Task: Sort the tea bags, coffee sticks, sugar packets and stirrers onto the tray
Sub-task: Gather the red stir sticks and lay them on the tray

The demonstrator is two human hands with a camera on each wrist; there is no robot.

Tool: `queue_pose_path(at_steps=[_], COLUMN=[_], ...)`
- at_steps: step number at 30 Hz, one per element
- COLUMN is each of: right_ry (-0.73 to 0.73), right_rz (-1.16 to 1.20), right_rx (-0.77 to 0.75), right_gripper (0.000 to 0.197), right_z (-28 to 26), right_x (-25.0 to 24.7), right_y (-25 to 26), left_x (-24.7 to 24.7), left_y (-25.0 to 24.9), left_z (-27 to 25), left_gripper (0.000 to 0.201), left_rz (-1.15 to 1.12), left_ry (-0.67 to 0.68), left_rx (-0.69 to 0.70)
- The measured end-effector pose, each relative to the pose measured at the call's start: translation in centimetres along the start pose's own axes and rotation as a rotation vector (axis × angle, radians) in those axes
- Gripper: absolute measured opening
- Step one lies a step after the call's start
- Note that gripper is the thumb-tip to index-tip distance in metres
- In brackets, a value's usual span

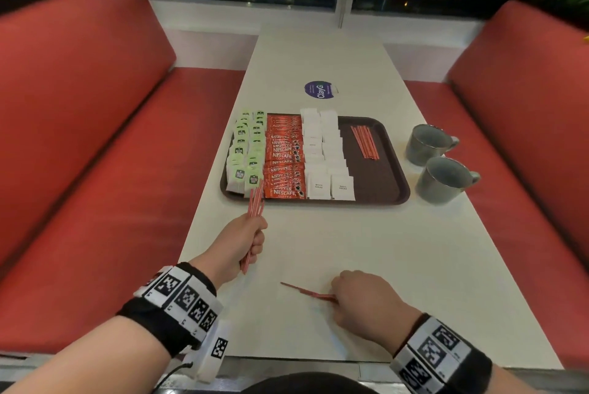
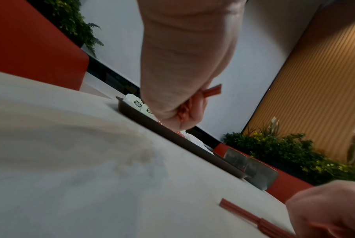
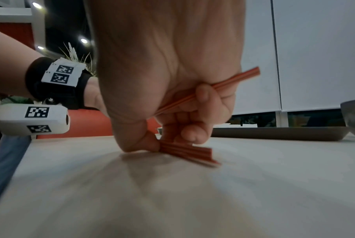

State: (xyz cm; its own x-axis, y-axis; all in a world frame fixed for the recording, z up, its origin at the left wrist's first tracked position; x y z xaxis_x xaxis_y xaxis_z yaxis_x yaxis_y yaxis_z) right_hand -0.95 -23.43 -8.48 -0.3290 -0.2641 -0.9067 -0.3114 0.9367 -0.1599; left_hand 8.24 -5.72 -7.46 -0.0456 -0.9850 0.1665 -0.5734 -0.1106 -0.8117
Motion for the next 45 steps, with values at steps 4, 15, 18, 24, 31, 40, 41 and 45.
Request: queue_pose_path(at_steps=[4,15,18,24,31,40,41,45], right_ry=[-0.016,-0.062,-0.1,-0.109,-0.283,-0.331,-0.372,-0.443], right_rz=[-0.025,0.993,1.243,1.09,0.949,1.471,1.425,1.307], right_rx=[0.025,0.306,0.238,0.149,0.218,0.031,0.058,0.124], right_gripper=[0.025,0.019,0.015,0.035,0.023,0.019,0.014,0.026], right_z=[0.3,0.9,1.6,3.1,3.2,3.2,3.0,2.6], right_x=[0.2,-3.8,-6.8,-11.5,-11.5,-12.4,-12.7,-13.2], right_y=[-0.9,-7.2,-6.5,-5.5,-8.0,-11.0,-11.4,-12.4], left_x=[0.6,5.7,9.7,12.9,12.2,18.2,18.7,19.4], left_y=[-0.2,-0.5,-1.1,-3.9,-6.7,-7.2,-7.0,-5.8], left_z=[0.4,0.4,-0.7,-0.7,0.5,-0.5,-0.6,-0.5], left_gripper=[0.008,0.025,0.025,0.013,0.043,0.027,0.021,0.024], left_rz=[0.034,0.017,-0.023,-0.265,-0.292,0.153,0.178,0.045], left_ry=[-0.007,0.157,0.337,0.164,-0.117,0.134,0.148,0.211], left_rx=[0.044,0.086,0.071,0.165,0.369,0.315,0.287,0.186])
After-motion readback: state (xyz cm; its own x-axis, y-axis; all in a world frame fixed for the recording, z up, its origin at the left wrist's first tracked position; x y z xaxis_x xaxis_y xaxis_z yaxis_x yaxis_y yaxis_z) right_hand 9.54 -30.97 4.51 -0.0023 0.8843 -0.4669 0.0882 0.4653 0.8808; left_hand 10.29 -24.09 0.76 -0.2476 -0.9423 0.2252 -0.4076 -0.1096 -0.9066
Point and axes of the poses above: each hand's wrist, its own z-axis towards the middle knuckle, its own x-axis out of the palm, y = z × x, the point moved 7 cm from there along z, towards the middle knuckle, and after that the axes turned 11 degrees about -z, right-handed, at the moved point
